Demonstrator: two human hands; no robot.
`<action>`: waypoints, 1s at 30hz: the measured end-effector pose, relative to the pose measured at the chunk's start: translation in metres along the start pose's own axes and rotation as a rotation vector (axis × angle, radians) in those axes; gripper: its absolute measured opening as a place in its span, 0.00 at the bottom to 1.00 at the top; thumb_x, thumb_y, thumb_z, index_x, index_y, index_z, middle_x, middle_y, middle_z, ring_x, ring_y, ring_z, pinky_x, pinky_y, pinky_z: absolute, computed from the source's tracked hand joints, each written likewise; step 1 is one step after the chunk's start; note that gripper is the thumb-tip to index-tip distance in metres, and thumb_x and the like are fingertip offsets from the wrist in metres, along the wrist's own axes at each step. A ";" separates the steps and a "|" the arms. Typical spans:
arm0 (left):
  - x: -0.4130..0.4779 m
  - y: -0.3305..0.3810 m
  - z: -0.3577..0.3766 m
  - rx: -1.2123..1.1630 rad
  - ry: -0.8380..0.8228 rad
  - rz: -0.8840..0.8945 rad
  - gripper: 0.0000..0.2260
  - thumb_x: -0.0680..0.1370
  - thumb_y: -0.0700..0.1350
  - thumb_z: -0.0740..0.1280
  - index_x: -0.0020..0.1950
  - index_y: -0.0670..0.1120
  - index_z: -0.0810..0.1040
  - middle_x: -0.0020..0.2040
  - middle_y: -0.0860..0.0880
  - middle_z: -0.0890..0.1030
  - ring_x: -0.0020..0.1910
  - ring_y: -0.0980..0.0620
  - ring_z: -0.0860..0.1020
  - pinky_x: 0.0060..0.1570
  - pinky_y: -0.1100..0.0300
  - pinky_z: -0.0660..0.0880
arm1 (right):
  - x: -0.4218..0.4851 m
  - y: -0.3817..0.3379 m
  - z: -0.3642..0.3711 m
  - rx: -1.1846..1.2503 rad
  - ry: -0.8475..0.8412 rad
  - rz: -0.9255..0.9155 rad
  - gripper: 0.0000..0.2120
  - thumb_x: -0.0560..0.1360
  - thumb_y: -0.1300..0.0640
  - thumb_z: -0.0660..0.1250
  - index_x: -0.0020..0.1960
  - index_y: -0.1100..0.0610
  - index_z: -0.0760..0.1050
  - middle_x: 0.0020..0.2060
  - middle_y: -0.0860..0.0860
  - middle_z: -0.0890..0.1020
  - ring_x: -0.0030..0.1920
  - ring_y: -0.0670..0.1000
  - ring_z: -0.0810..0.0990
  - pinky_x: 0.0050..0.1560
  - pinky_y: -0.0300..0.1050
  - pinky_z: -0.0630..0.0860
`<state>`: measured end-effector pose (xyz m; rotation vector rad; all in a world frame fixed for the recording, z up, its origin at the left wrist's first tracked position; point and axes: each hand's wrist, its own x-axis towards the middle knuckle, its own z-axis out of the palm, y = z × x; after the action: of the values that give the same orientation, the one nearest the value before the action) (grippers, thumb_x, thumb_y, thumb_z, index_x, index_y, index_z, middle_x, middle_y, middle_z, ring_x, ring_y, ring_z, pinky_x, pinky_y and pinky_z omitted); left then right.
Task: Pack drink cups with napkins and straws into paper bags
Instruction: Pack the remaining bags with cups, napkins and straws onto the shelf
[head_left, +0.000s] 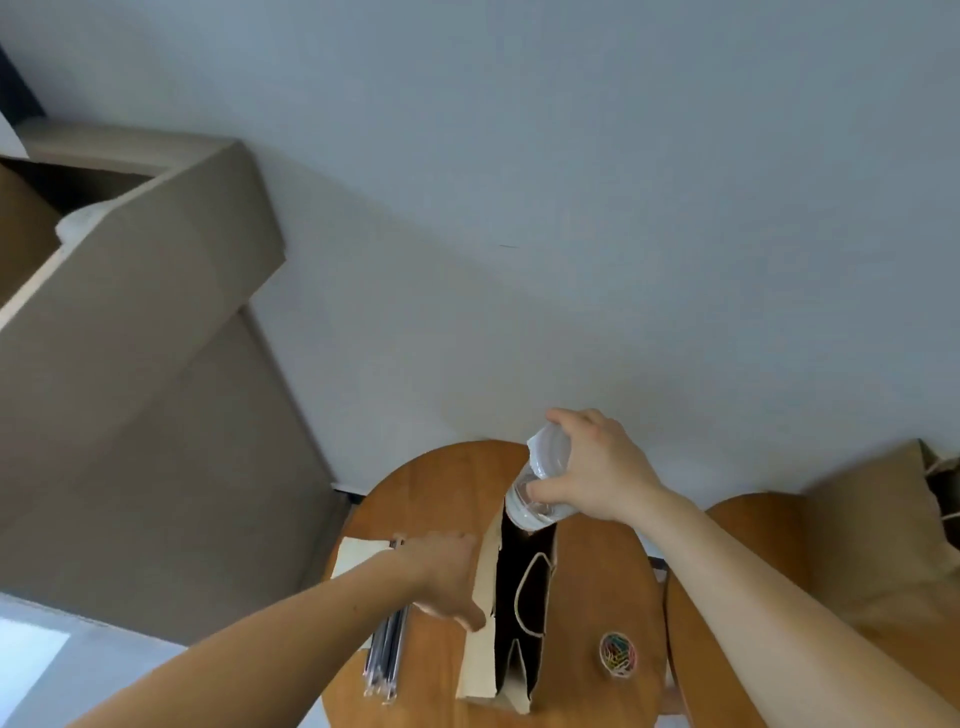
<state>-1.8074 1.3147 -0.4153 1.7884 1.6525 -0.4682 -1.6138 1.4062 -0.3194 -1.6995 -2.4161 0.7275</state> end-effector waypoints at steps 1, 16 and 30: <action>0.002 0.003 0.011 -0.054 -0.035 -0.010 0.46 0.64 0.67 0.72 0.76 0.51 0.60 0.68 0.48 0.73 0.62 0.44 0.75 0.59 0.51 0.75 | -0.001 0.002 0.008 0.001 -0.006 -0.001 0.46 0.60 0.38 0.74 0.74 0.44 0.61 0.68 0.45 0.68 0.68 0.52 0.66 0.57 0.49 0.71; 0.027 0.005 0.054 -0.793 0.008 -0.211 0.11 0.80 0.45 0.58 0.47 0.41 0.78 0.33 0.47 0.84 0.32 0.52 0.84 0.47 0.53 0.83 | -0.035 0.012 0.050 -0.339 -0.203 -0.468 0.42 0.65 0.41 0.72 0.74 0.44 0.57 0.68 0.46 0.63 0.68 0.51 0.62 0.63 0.48 0.71; 0.026 -0.025 0.071 -0.915 0.033 -0.180 0.04 0.81 0.47 0.61 0.51 0.49 0.74 0.37 0.49 0.83 0.32 0.53 0.84 0.35 0.62 0.82 | -0.017 0.021 0.161 -0.523 -0.487 -0.164 0.39 0.67 0.41 0.72 0.72 0.50 0.59 0.66 0.55 0.68 0.66 0.59 0.67 0.60 0.54 0.74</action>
<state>-1.8162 1.2865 -0.4891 0.9732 1.6607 0.2381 -1.6451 1.3441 -0.4672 -1.5770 -3.2758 0.5697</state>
